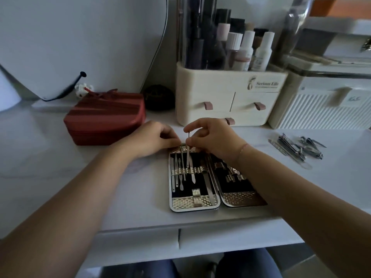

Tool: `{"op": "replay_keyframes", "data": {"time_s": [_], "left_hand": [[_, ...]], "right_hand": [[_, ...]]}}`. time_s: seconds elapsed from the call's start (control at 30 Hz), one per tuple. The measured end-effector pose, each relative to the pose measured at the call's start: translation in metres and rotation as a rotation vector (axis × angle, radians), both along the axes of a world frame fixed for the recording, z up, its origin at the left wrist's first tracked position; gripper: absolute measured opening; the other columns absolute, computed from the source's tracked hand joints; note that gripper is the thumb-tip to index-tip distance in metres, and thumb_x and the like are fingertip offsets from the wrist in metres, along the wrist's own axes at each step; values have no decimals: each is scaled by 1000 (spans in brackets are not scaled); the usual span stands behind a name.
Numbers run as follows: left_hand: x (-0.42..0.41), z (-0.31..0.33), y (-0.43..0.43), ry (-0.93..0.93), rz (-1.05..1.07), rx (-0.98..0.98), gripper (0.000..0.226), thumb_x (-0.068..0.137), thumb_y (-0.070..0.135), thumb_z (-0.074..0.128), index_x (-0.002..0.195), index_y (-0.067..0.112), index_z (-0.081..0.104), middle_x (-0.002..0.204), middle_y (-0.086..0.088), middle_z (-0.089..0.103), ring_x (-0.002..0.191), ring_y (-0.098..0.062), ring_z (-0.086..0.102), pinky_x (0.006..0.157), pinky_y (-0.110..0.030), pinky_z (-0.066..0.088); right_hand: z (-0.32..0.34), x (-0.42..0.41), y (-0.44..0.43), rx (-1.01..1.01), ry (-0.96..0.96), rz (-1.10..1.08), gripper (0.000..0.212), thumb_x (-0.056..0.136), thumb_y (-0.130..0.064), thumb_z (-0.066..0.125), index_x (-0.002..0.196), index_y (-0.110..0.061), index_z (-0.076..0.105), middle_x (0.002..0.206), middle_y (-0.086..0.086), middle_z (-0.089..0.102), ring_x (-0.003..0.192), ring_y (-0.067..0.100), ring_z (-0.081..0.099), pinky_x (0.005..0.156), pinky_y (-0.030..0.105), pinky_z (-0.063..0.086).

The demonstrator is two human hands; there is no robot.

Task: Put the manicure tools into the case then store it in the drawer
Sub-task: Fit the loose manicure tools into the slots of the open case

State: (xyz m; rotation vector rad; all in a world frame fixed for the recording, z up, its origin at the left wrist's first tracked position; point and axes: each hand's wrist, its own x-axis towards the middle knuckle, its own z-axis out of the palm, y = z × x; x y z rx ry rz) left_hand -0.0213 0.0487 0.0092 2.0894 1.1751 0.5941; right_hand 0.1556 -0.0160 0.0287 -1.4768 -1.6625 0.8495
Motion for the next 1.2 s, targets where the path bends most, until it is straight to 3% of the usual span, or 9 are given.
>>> {"op": "replay_keyframes", "data": {"time_s": [0.27, 0.47, 0.57, 0.73, 0.93, 1.0, 1.07, 1.1, 1.2], "left_hand": [[0, 2, -3, -3, 0, -13, 6, 79, 29, 72, 79, 24, 71, 77, 6, 73, 74, -6, 68, 81, -31, 55], [1, 2, -3, 3, 7, -6, 8, 78, 32, 73, 77, 24, 71, 74, 10, 71, 65, 3, 62, 70, -20, 50], [1, 0, -1, -7, 11, -14, 6, 78, 30, 73, 75, 25, 70, 74, 8, 71, 66, 1, 62, 71, -21, 49], [1, 1, -2, -18, 2, -25, 6, 79, 27, 73, 79, 22, 72, 76, 6, 72, 67, -1, 62, 72, -22, 50], [1, 0, -2, -25, 2, -20, 5, 78, 28, 73, 77, 23, 72, 73, 7, 71, 64, 0, 61, 69, -21, 49], [2, 0, -1, -21, 7, -11, 7, 78, 29, 74, 77, 22, 72, 72, 7, 71, 64, 1, 61, 68, -20, 49], [1, -1, 0, -20, -3, -9, 6, 78, 28, 73, 77, 22, 72, 72, 7, 72, 64, 1, 62, 69, -20, 49], [1, -2, 1, -17, -12, -2, 5, 78, 27, 73, 76, 23, 71, 72, 8, 72, 64, 2, 62, 69, -20, 49], [1, -3, 4, 13, -24, 38, 4, 78, 26, 72, 76, 23, 71, 72, 9, 71, 63, 6, 60, 67, -17, 44]], "right_hand": [[-3, 1, 4, 18, -52, 61, 24, 77, -12, 73, 100, -13, 68, 76, 2, 70, 64, 5, 61, 69, 20, 53], [-2, 5, 6, -34, -183, 121, 15, 78, -15, 72, 92, -22, 74, 72, -8, 68, 65, 0, 59, 69, 15, 49], [-2, 6, 5, -38, -235, 130, 13, 81, -17, 69, 92, -21, 75, 75, -8, 70, 68, 2, 60, 71, 14, 48], [-4, 8, 3, -11, -321, 178, 21, 89, -34, 57, 93, -24, 75, 95, 20, 68, 89, 36, 62, 83, 43, 49], [-1, 8, -4, -1, -343, 251, 26, 93, -38, 48, 98, -31, 72, 97, 24, 64, 92, 41, 58, 85, 48, 47], [1, 13, -10, 41, -276, 209, 22, 93, -35, 51, 103, -31, 70, 92, 11, 69, 88, 29, 64, 82, 43, 51], [7, 31, -17, 100, -195, 102, 20, 91, -28, 57, 106, -26, 70, 82, -13, 66, 75, 1, 63, 71, 18, 49], [9, 47, -21, 143, -186, 26, 19, 88, -26, 61, 104, -23, 70, 81, -17, 65, 73, -4, 61, 70, 12, 46], [11, 110, -35, 254, -345, -226, 14, 78, -26, 71, 93, -25, 71, 86, -10, 68, 75, 4, 61, 71, 14, 45]]}}
